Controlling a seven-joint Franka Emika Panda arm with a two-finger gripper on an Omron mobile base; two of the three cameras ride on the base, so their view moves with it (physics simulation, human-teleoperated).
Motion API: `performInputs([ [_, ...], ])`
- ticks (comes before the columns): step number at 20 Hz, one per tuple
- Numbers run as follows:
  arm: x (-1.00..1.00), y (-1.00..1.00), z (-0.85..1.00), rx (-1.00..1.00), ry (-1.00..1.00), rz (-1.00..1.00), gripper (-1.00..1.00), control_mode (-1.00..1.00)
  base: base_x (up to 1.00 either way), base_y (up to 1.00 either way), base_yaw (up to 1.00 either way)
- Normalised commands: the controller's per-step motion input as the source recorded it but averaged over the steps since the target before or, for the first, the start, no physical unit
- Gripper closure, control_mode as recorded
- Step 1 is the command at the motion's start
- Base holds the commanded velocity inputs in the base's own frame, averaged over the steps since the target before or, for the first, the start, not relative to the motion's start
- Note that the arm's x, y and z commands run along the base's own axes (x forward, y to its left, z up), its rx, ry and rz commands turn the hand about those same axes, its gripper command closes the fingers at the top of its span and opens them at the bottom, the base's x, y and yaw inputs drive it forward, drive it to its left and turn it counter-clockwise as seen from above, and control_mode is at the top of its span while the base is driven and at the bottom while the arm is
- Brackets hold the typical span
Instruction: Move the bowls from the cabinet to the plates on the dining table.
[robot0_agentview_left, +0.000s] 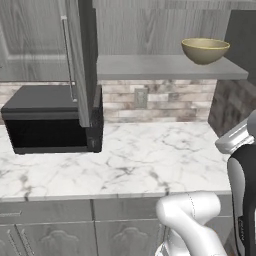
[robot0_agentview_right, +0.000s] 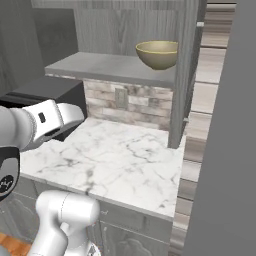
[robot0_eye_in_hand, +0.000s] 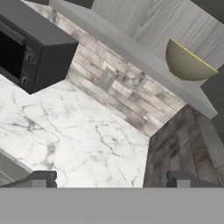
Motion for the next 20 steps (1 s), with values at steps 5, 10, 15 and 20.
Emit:
performInputs([
  [5,0.0,0.0,0.0,0.0,0.0,0.0,-1.0,1.0,0.31,-0.38,0.0],
  [10,0.0,0.0,0.0,0.0,0.0,0.0,-1.0,1.0,0.29,-0.36,0.0],
  [15,0.0,0.0,0.0,0.0,0.0,0.0,-1.0,1.0,0.26,-0.32,0.0],
  [20,0.0,0.0,0.0,0.0,0.0,0.0,-1.0,1.0,0.08,-0.06,-0.01],
])
